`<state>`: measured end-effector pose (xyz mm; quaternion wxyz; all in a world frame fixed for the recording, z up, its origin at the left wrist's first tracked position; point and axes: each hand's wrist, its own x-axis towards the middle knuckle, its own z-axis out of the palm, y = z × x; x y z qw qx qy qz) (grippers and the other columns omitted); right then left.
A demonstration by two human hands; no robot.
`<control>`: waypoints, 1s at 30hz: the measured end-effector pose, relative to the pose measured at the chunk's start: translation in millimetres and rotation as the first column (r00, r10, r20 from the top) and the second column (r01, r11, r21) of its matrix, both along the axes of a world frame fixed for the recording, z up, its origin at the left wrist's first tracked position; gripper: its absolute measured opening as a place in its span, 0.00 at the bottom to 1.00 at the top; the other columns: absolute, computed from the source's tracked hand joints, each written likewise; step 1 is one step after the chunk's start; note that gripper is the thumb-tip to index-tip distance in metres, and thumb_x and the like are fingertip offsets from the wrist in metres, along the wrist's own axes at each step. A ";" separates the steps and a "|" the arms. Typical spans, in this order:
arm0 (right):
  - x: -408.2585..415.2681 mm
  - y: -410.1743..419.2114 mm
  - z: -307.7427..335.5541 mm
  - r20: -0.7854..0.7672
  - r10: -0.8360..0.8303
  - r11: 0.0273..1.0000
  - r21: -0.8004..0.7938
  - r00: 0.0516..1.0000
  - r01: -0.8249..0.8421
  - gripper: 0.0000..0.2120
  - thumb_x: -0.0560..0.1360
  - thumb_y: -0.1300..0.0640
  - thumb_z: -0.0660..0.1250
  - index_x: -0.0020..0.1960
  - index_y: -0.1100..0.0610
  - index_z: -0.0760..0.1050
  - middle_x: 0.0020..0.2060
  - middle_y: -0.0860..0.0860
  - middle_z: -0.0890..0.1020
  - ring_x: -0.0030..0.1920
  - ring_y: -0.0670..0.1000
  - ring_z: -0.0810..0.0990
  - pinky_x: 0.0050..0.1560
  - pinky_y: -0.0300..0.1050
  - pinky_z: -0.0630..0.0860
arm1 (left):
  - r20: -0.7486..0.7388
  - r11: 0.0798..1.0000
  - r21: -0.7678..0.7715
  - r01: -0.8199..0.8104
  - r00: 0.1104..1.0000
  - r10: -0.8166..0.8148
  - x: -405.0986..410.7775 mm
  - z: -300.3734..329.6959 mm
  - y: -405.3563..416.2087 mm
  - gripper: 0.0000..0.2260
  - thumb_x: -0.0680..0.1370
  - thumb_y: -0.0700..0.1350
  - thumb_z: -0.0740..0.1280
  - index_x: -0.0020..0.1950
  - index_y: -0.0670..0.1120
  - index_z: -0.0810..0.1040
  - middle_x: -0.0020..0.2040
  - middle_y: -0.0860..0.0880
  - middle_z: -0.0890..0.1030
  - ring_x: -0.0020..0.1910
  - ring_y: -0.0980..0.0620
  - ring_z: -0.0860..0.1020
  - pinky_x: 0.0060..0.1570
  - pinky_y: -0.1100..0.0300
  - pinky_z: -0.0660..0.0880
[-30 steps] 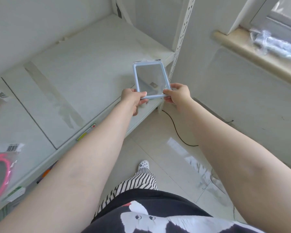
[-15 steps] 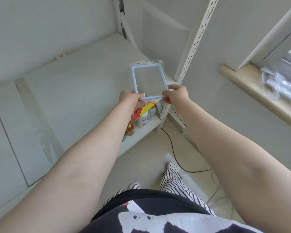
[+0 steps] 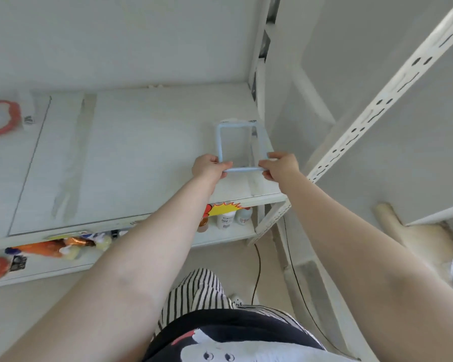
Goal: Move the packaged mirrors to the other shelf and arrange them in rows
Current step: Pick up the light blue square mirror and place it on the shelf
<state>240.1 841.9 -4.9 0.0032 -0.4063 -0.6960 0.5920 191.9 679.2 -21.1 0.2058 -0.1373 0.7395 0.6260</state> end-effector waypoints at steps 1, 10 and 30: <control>-5.6 0.4 -3.3 -0.010 0.018 1.000 0.002 1.000 -0.018 0.19 0.72 0.63 0.72 0.61 0.59 0.76 0.34 0.54 0.77 0.28 0.50 0.76 0.46 0.45 0.82 | -0.018 0.999 -0.033 -0.011 1.000 0.010 -4.3 -2.4 -0.3 0.12 0.71 0.39 0.75 0.34 0.46 0.72 0.42 0.43 0.79 0.23 0.59 0.78 0.50 0.53 0.79; -63.5 10.9 -21.0 -0.057 0.073 0.997 0.019 0.996 -0.072 0.09 0.75 0.61 0.69 0.52 0.56 0.70 0.33 0.51 0.74 0.28 0.48 0.72 0.30 0.38 0.69 | -0.135 0.998 -0.060 0.018 0.990 -0.026 -50.4 -11.4 6.2 0.21 0.73 0.37 0.72 0.65 0.36 0.74 0.37 0.49 0.75 0.27 0.59 0.79 0.42 0.64 0.78; -174.1 43.0 -95.5 -0.090 0.229 0.900 0.400 0.969 -0.175 0.23 0.70 0.55 0.75 0.63 0.57 0.74 0.55 0.56 0.81 0.59 0.59 0.77 0.59 0.49 0.75 | -0.426 0.915 -0.403 -0.018 0.889 -0.170 -152.4 -70.3 43.1 0.15 0.73 0.36 0.71 0.59 0.37 0.80 0.44 0.46 0.76 0.44 0.51 0.73 0.43 0.65 0.65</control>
